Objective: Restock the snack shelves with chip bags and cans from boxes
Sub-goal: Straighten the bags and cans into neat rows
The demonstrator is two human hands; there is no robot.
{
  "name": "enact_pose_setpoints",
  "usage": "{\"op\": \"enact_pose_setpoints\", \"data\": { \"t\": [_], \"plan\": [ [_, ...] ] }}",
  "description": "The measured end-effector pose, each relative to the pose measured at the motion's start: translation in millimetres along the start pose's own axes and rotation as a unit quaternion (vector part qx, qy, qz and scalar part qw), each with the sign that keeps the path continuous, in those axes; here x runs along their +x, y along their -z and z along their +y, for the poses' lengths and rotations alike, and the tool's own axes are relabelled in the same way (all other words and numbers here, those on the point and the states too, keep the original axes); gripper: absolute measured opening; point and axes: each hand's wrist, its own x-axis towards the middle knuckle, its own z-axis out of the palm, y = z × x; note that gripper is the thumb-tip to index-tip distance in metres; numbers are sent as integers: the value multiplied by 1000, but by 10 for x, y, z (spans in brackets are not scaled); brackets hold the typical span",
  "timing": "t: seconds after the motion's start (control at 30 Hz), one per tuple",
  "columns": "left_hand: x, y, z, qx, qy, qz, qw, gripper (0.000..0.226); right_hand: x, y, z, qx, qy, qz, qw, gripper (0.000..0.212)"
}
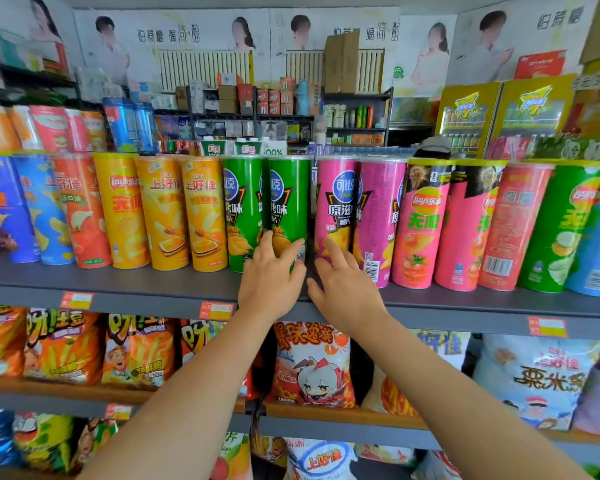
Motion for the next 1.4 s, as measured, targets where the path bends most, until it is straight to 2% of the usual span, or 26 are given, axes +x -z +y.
{"op": "enact_pose_setpoints", "data": {
  "t": [0.23,0.27,0.37,0.43,0.63,0.93,1.23,1.4],
  "plan": [
    [1,12,2,-2,6,-16,1000,48,75,-3,20,18,10,-14,1000,42],
    [4,12,-2,0,6,-16,1000,48,58,18,18,32,20,17,999,39],
    [1,2,-6,4,7,-15,1000,48,-70,97,97,-3,16,200,980,29],
    [-4,6,-2,4,7,-12,1000,47,-161,164,177,-49,-24,243,968,22],
    [-23,7,3,4,-9,11,1000,45,-185,106,318,-69,-42,230,970,19],
    [-24,12,8,-3,-16,25,1000,43,-114,35,385,-71,-62,172,981,32],
    [-16,-1,20,-2,-12,35,999,42,-127,16,422,1,-59,132,990,35],
    [-74,52,34,-21,-18,50,998,42,-438,256,435,18,-49,152,987,35]
  ]
}}
